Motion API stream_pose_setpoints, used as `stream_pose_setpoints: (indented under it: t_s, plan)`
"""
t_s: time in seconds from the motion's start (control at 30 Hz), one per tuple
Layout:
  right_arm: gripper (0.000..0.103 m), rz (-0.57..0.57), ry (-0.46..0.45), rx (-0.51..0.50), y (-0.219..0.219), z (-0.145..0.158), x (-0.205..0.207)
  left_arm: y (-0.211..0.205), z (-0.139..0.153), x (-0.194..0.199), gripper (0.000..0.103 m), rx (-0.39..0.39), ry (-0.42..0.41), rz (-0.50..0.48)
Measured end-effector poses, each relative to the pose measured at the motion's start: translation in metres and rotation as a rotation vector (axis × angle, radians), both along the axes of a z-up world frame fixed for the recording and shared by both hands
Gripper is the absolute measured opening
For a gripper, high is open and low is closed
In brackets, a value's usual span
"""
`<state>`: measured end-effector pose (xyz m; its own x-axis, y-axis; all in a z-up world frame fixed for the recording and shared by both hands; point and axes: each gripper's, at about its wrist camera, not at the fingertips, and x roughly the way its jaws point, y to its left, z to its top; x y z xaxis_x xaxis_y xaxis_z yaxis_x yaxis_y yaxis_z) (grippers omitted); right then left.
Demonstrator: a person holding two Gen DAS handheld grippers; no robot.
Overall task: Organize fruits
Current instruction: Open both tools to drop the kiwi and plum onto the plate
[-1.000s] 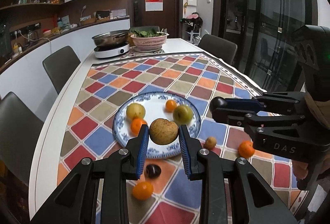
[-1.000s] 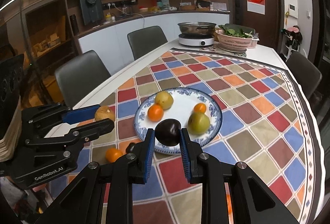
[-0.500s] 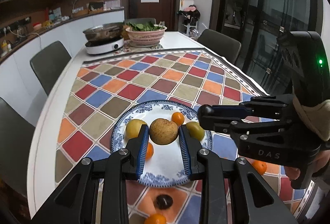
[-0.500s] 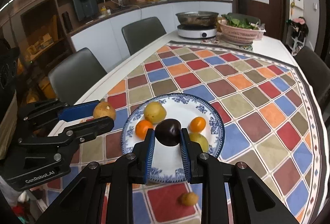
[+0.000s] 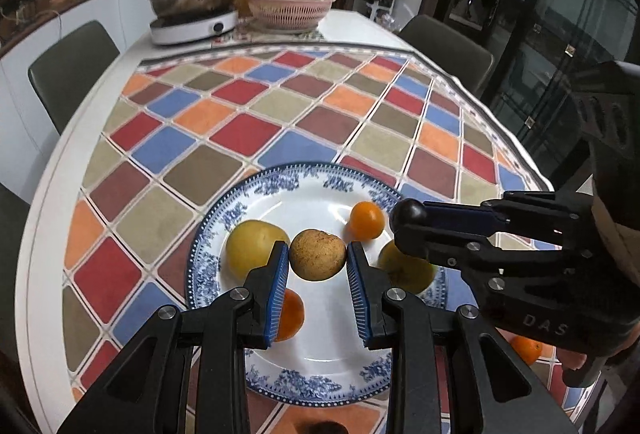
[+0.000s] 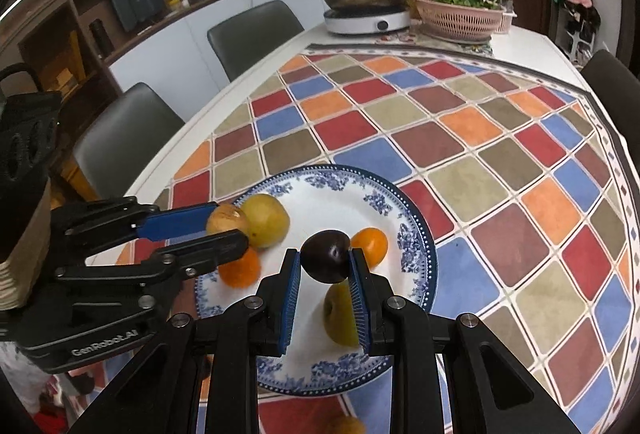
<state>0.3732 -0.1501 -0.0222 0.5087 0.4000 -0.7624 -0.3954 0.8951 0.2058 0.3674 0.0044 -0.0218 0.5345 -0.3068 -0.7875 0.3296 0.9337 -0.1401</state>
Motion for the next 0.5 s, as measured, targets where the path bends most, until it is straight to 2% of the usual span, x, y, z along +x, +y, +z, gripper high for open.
stream_pose_setpoints:
  t_s: [0.2,0.5]
  plan:
    - [0.026,0.001,0.043,-0.005,0.002,-0.015,0.01,0.001,-0.013,0.007,0.03,0.012,0.04,0.009]
    - [0.026,-0.007,0.067,0.005,0.002,-0.022,0.015,0.002,-0.012,0.008,0.032,0.032,0.032,0.009]
